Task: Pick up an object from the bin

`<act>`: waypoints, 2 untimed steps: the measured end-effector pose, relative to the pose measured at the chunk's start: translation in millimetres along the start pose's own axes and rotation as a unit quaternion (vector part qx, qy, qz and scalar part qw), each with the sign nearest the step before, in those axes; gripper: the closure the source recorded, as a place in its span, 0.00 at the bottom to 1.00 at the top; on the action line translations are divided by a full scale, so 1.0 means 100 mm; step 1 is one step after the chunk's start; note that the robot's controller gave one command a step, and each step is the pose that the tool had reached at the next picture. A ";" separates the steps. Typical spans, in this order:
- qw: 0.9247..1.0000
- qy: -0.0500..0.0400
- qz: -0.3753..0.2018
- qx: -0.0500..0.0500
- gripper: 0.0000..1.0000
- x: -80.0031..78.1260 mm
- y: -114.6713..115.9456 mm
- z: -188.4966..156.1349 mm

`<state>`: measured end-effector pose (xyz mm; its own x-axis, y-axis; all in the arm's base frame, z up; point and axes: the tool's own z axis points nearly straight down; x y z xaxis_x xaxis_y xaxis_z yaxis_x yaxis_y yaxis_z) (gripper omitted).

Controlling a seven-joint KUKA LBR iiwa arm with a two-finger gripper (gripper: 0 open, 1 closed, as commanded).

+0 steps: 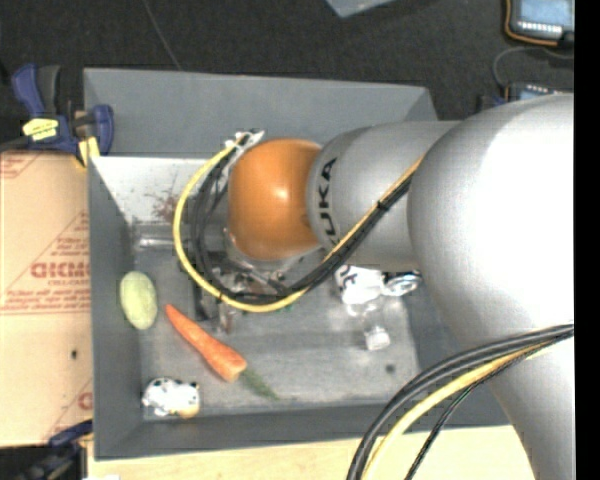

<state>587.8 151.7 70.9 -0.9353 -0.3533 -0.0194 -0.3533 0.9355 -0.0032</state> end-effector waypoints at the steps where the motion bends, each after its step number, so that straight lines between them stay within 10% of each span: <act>1: 1.000 0.000 0.001 0.000 1.00 0.00 0.00 0.00; 2: 1.000 0.004 0.000 0.000 1.00 0.00 0.03 -0.38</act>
Offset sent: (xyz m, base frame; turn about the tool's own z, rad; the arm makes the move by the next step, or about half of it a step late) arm 0.0009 0.0080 0.0826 -0.0077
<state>586.4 154.4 109.2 -0.9351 -0.3541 -0.0119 -0.3541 0.9352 -0.0025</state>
